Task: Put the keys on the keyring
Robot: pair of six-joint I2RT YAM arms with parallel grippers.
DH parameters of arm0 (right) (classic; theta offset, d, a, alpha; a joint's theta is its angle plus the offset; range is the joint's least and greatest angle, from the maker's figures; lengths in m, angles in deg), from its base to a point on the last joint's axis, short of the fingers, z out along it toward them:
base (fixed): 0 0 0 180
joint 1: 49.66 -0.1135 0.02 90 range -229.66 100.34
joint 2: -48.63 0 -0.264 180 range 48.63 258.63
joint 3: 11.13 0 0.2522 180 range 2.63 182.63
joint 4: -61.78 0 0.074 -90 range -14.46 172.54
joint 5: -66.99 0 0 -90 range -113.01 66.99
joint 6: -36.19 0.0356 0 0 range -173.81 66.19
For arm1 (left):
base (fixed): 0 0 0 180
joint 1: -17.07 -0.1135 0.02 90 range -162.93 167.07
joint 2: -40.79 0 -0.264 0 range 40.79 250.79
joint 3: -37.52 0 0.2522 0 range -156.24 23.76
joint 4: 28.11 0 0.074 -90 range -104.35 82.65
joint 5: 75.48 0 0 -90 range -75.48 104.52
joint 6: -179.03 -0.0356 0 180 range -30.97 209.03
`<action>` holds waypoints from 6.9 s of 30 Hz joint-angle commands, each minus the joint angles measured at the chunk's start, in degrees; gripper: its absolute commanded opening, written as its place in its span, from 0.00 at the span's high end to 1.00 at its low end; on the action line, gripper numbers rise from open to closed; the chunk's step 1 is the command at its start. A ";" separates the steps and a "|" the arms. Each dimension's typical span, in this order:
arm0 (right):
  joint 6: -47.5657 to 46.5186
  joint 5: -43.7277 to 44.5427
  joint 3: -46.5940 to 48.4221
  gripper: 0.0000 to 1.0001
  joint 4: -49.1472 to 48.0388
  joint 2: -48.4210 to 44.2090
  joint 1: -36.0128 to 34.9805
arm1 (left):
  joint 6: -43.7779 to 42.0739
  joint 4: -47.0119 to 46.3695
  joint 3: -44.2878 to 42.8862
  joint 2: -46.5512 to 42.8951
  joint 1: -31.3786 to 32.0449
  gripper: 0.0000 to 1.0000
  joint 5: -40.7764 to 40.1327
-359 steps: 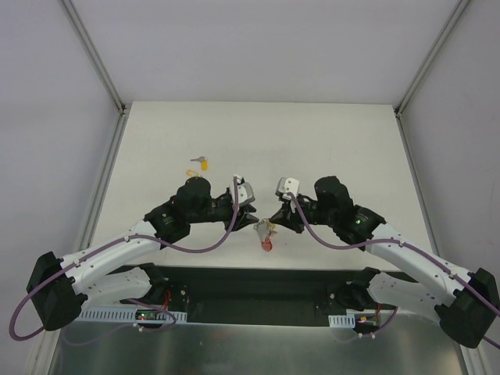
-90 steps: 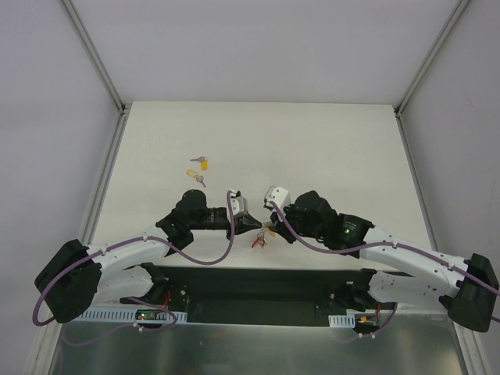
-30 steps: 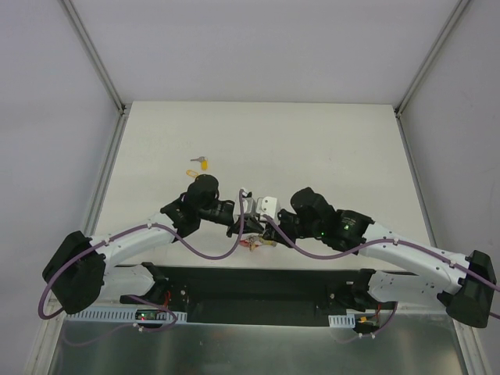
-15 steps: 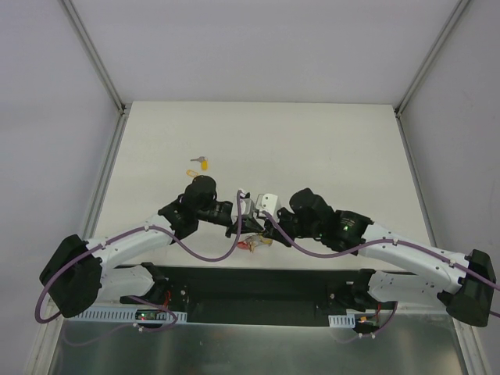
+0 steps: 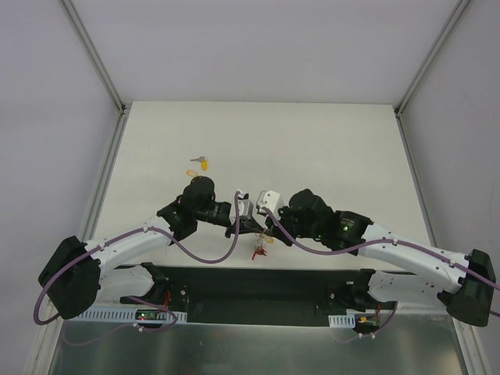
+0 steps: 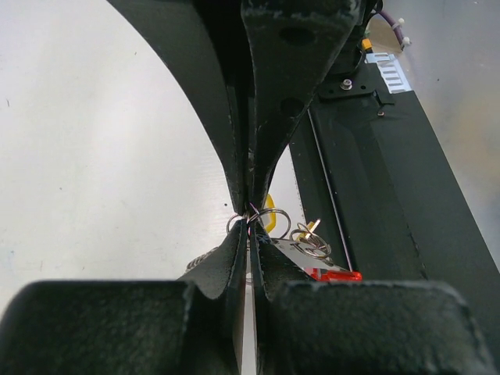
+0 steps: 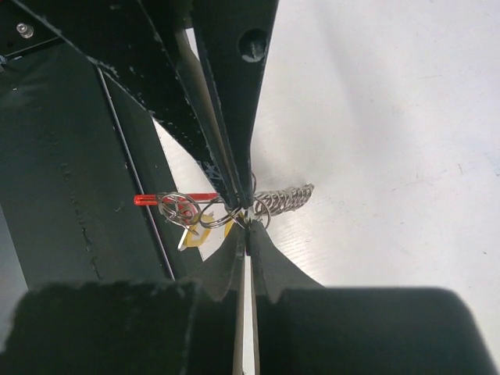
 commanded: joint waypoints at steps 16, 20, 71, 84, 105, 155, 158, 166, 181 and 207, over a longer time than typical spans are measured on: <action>0.33 3.86 2.52 0.99 -0.78 0.74 0.59 | 1.39 -3.13 -0.02 -3.87 0.44 0.57 2.89; 0.77 3.60 3.05 0.99 -0.86 1.01 0.50 | 3.76 -2.96 1.21 -7.48 0.44 0.41 -7.72; 18.35 13.35 12.71 0.99 9.51 10.85 -0.11 | 6.23 -4.97 11.15 -19.97 25.67 0.50 -64.98; 19.49 14.49 13.86 0.99 10.56 11.73 -0.11 | 2.19 -20.43 15.19 -13.20 25.67 0.57 -65.16; 20.11 15.20 13.95 0.99 10.39 11.29 -0.73 | -1.07 -29.24 15.72 -3.97 25.58 0.75 -66.04; 20.37 15.20 14.56 0.99 10.83 12.43 -1.52 | -2.65 -40.84 15.54 3.15 25.66 0.95 -66.84; 20.37 15.55 14.56 0.99 11.00 12.35 -1.52 | -2.56 -40.84 15.72 3.06 25.58 1.00 -65.69; 19.58 19.06 15.09 0.99 12.84 12.08 -1.43 | -2.92 -37.94 15.90 1.48 25.58 1.00 -63.76; 19.14 23.11 14.56 0.99 15.04 11.29 1.02 | -1.78 -35.83 18.09 -2.56 25.58 1.00 -63.32; 13.95 20.47 14.12 0.99 11.88 9.97 -0.11 | 3.06 -25.28 11.15 -2.74 25.66 0.53 -66.65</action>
